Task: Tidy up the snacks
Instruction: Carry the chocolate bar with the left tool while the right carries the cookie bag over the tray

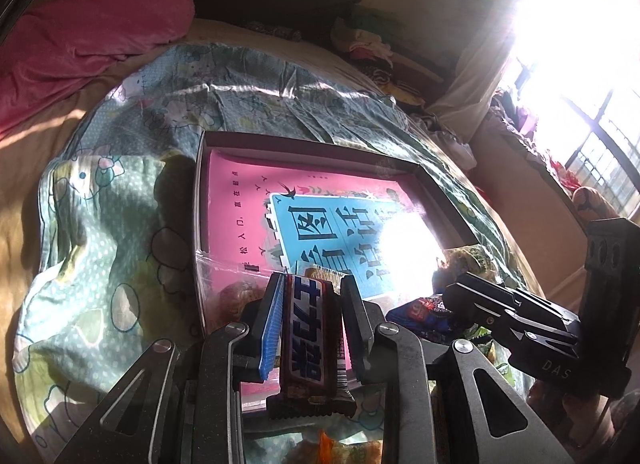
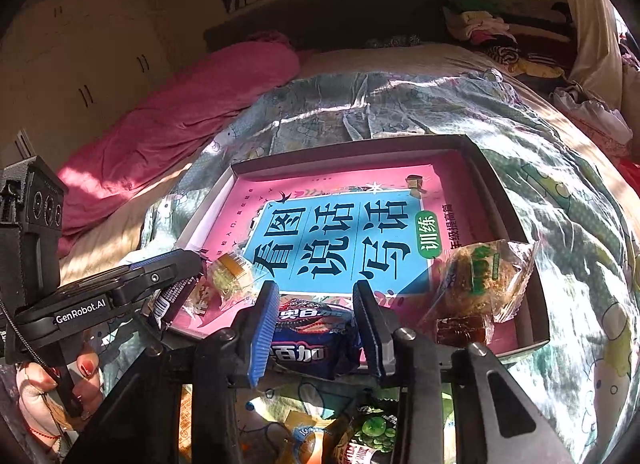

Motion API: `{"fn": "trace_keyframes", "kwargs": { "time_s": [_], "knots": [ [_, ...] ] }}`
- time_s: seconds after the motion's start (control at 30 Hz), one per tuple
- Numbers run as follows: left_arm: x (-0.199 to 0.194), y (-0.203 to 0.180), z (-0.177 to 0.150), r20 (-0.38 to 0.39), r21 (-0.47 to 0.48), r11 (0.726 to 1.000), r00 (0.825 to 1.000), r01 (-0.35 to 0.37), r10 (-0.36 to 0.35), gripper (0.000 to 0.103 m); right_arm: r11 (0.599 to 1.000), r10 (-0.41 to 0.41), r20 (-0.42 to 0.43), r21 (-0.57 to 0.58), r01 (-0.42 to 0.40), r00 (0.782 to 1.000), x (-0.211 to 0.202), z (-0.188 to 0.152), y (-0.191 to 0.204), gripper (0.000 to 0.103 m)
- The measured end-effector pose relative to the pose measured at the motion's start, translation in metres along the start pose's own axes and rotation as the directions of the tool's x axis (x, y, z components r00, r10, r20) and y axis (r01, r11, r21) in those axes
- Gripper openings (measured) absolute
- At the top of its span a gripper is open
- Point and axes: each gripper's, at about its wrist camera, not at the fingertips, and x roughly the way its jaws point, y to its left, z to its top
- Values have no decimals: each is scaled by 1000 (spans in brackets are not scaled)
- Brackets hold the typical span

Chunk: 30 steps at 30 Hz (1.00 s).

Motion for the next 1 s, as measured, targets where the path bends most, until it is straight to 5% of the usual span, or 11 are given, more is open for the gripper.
{"fn": "trace_keyframes", "kwargs": {
  "time_s": [0.4, 1.0],
  "knots": [
    [8, -2, 3, 8, 27, 999, 1000, -20, 19, 29, 984, -137, 8, -116, 137, 990, 21, 0, 4, 39],
    [20, -6, 6, 6, 68, 997, 999, -44, 44, 29, 988, -110, 29, -107, 112, 994, 2, -5, -1, 44]
  ]
}}
